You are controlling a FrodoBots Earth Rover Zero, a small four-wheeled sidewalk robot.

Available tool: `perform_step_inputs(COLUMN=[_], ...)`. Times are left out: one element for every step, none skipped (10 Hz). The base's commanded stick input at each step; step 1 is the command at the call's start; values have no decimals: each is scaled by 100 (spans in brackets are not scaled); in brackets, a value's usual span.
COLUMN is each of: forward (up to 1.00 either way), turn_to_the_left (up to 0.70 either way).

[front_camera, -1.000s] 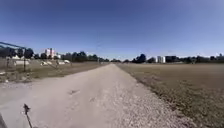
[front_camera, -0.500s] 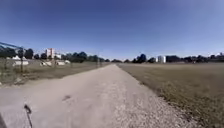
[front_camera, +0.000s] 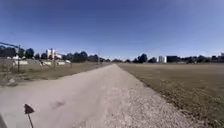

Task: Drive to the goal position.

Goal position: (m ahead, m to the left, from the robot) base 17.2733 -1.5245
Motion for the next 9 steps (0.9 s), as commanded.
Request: perform_step_inputs(forward=[69, 69, 69, 69, 69, 69, 69, 69, 69], turn_to_the_left=[3, 3, 3, 3, 3, 3, 3, 3, 3])
